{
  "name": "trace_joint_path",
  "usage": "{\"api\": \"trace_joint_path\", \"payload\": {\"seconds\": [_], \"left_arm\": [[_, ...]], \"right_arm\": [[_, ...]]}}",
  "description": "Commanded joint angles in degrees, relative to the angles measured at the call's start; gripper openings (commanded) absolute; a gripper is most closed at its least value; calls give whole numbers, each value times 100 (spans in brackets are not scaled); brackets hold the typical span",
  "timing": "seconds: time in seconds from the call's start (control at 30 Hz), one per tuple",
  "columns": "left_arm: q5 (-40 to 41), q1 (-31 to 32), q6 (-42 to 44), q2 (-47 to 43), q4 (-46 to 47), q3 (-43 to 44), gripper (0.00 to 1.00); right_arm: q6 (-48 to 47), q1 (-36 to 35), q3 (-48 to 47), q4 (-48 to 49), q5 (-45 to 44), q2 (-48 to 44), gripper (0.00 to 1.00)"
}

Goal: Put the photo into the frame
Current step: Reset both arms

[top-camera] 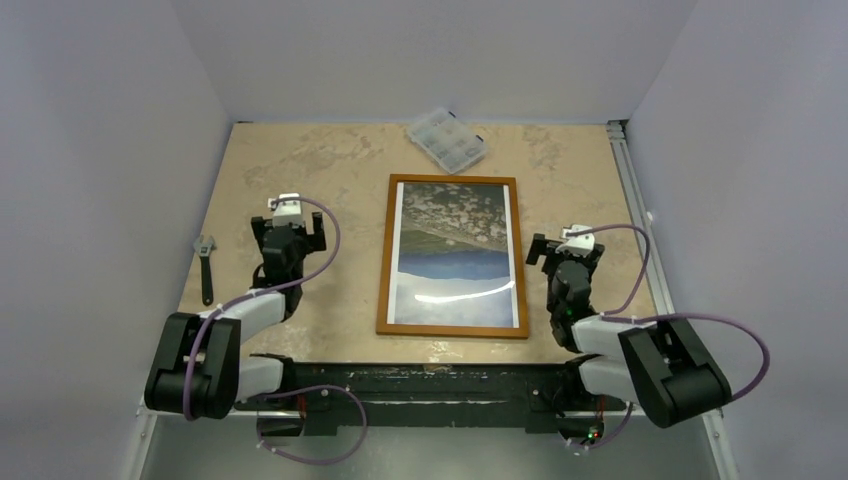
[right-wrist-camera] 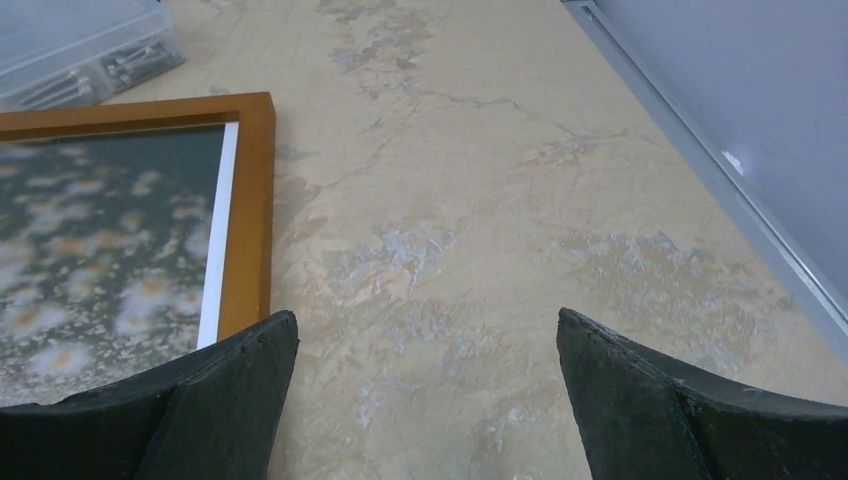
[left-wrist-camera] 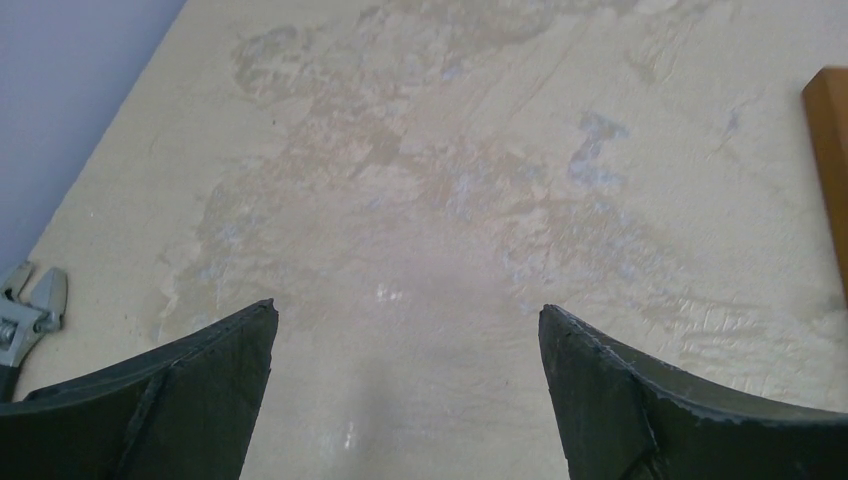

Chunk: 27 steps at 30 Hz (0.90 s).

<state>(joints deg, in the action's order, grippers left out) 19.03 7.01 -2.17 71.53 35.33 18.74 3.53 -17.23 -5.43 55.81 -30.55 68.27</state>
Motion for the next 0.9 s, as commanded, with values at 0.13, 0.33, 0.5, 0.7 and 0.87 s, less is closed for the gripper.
{"api": "trace_joint_path", "payload": {"seconds": [0.13,0.33,0.5,0.7,0.87], "left_arm": [[-475,-162,169,383,847,339,100],[-437,-178,147,369,905,306,100],[-462,-182,139,386,833,353,100],[-453,-191,130,382,793,382,100],[-637,-217,154,346,1090,204,100]], "right_arm": [[-742,66,-367,2096,-81,1239,98],[-97,655,-641,1940,203,1854,98],[22,969,-1062,1301,551,1883,99],[161,976,-1087,994,528,1794,99],[129,969,-1070,1134,525,1840,99]]}}
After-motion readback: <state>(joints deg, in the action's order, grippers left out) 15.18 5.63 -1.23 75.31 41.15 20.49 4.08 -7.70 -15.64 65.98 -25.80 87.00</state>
